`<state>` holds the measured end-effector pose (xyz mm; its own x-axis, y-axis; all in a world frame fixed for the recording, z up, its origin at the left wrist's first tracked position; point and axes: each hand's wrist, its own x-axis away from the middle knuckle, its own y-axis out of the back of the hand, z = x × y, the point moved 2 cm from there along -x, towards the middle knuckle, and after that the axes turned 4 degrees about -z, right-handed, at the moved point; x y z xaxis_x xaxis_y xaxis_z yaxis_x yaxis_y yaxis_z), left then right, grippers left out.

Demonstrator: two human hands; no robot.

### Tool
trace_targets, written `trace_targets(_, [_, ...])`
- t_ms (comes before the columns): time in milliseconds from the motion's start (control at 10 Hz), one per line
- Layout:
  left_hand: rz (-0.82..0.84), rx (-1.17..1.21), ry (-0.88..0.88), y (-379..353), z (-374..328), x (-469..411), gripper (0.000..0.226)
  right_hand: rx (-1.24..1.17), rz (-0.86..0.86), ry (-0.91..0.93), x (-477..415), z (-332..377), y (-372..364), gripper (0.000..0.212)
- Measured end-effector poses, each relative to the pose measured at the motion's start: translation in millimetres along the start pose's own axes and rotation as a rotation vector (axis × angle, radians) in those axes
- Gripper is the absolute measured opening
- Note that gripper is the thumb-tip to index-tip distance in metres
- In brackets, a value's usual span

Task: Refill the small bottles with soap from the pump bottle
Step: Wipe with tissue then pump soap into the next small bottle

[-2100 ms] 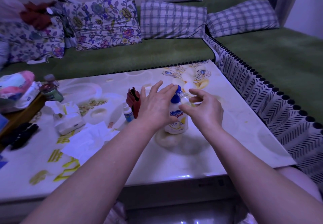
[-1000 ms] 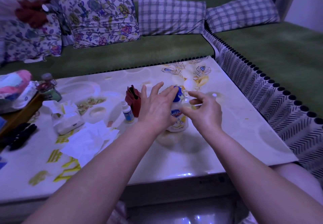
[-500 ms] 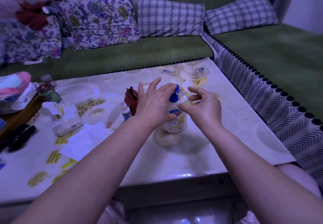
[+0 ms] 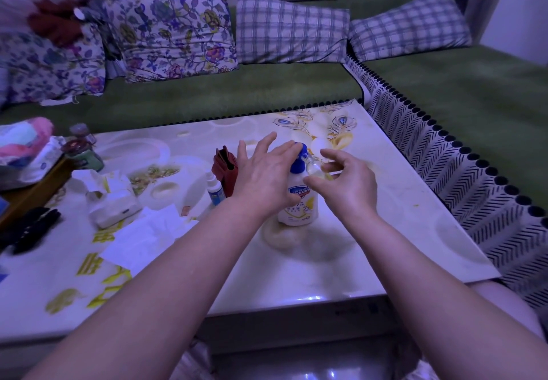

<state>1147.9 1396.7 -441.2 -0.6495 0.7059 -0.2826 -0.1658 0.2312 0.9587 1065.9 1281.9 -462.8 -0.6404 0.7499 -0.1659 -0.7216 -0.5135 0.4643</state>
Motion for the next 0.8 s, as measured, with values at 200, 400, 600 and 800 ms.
trace_targets(200, [0.005, -0.007, 0.000, 0.1, -0.8, -0.4, 0.091, 0.010, -0.008, 0.005, -0.7, -0.7, -0.9, 0.052])
trace_targets(400, [0.010, -0.018, -0.004, 1.2, -1.6, -0.5, 0.092, 0.011, -0.005, -0.004, -1.0, -1.1, -0.8, 0.053])
trace_targets(600, [0.009, -0.026, -0.002, 1.1, -0.8, -0.1, 0.092, 0.032, -0.002, -0.005, -1.5, -0.1, -1.9, 0.054])
trace_targets(800, [0.011, -0.039, -0.012, 3.7, -2.3, 0.2, 0.091, 0.064, 0.013, 0.011, -1.2, 0.5, -0.9, 0.056])
